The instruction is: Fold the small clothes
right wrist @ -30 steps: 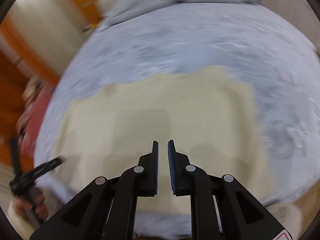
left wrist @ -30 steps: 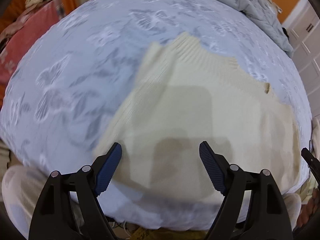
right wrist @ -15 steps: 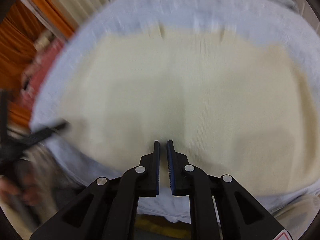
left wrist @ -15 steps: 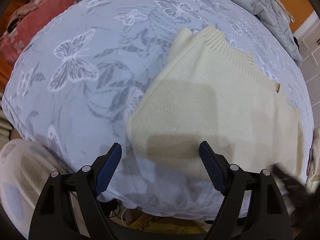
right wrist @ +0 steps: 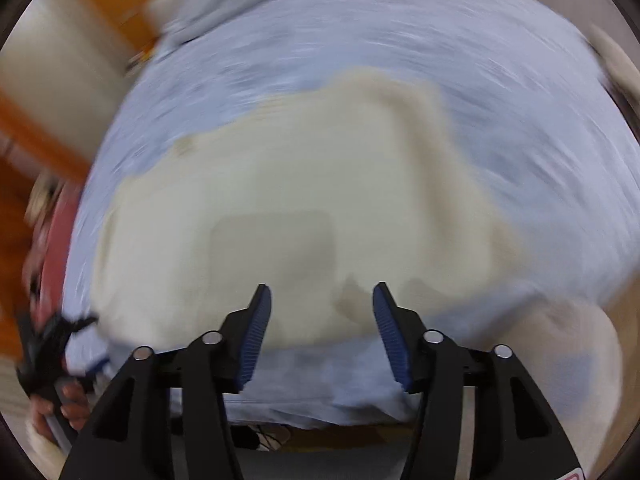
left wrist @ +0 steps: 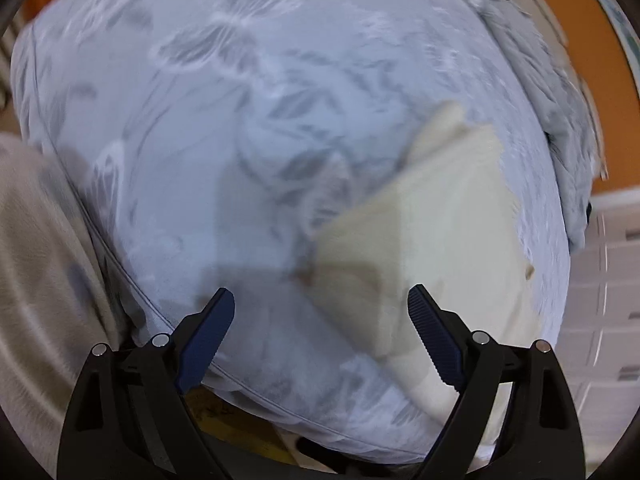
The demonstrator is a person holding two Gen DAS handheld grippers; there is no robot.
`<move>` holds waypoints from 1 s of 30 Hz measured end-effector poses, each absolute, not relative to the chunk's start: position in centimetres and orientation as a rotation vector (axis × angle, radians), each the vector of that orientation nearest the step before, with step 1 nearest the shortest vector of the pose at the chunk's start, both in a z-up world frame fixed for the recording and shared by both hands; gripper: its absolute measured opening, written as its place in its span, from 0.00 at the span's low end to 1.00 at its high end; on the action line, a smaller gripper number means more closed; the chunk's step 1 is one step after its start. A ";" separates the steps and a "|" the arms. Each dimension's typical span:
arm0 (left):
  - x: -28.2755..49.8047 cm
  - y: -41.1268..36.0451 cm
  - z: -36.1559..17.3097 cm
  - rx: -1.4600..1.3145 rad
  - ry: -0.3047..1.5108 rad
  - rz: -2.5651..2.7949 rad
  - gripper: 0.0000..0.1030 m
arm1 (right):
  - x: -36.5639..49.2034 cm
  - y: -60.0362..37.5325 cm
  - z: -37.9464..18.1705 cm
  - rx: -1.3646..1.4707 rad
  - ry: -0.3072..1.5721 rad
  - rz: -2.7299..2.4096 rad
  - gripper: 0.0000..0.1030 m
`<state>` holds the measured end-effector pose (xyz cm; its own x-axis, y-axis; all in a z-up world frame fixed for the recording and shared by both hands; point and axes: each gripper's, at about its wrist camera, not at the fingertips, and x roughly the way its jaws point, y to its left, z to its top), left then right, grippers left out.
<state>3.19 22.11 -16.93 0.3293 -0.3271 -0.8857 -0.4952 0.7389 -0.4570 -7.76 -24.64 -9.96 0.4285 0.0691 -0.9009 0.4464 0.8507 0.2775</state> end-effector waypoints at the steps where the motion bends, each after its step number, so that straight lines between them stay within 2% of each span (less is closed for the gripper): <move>1: 3.3 22.2 -17.3 -0.790 1.275 0.123 0.84 | -8.8 -26.4 -10.3 0.567 1.120 -0.304 0.53; 2: 3.4 22.0 -17.4 -0.779 1.272 0.124 0.84 | -9.6 -27.5 -10.5 0.584 1.123 -0.353 0.56; 5: 3.9 21.0 -17.1 -0.736 1.278 0.130 0.86 | -10.3 -30.5 -11.3 0.590 1.146 -0.482 0.77; 8: 4.6 20.0 -17.1 -0.731 1.302 0.129 0.86 | -8.9 -32.1 -13.7 0.578 1.208 -0.513 0.79; 9: 5.0 19.7 -16.9 -0.729 1.307 0.126 0.78 | -8.2 -32.0 -14.2 0.577 1.213 -0.494 0.73; 10: 5.2 19.5 -16.8 -0.724 1.307 0.118 0.67 | -7.0 -32.0 -14.7 0.607 1.211 -0.426 0.58; 11: 5.4 19.3 -16.5 -0.724 1.297 0.078 0.38 | -6.3 -31.9 -14.9 0.635 1.201 -0.377 0.29; 12: 5.6 18.9 -15.8 -0.709 1.293 0.061 0.26 | -5.9 -31.9 -14.6 0.636 1.198 -0.372 0.17; 14: 5.6 19.1 -14.6 -0.691 1.264 0.040 0.17 | -6.0 -31.9 -12.6 0.659 1.124 -0.353 0.12; 17: 5.5 19.1 -14.2 -0.666 1.269 0.031 0.16 | -6.5 -32.2 -11.9 0.607 1.093 -0.334 0.12; 19: 5.5 19.3 -15.8 -0.666 1.307 0.055 0.16 | -6.6 -33.2 -15.4 0.629 1.220 -0.337 0.21; 20: 5.3 19.5 -16.5 -0.691 1.317 0.069 0.17 | -7.0 -33.9 -16.2 0.698 1.225 -0.344 0.25; 22: 5.2 19.4 -16.3 -0.683 1.310 0.068 0.17 | -7.6 -34.6 -14.3 0.749 1.166 -0.400 0.29; 23: 5.2 19.2 -16.1 -0.665 1.311 0.065 0.17 | -7.9 -34.3 -12.8 0.712 1.128 -0.454 0.35; 25: 5.3 18.8 -15.8 -0.622 1.316 0.062 0.19 | -7.4 -32.8 -10.0 0.607 1.076 -0.474 0.35; 28: 5.5 18.4 -16.1 -0.610 1.319 0.070 0.22 | -3.9 -27.5 -6.9 0.474 1.058 -0.246 0.31; 29: 5.5 18.3 -16.2 -0.606 1.321 0.074 0.23 | -2.4 -25.6 -6.5 0.438 1.061 -0.169 0.26; 30: 5.5 18.3 -16.2 -0.604 1.322 0.076 0.23 | -1.4 -23.5 -6.1 0.407 1.064 -0.097 0.16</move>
<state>5.53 18.33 -16.24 0.2672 -0.2822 -0.9214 -0.3855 0.8450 -0.3706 -1.36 -23.48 -6.14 0.4892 0.1168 -0.8643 0.2705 0.9218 0.2777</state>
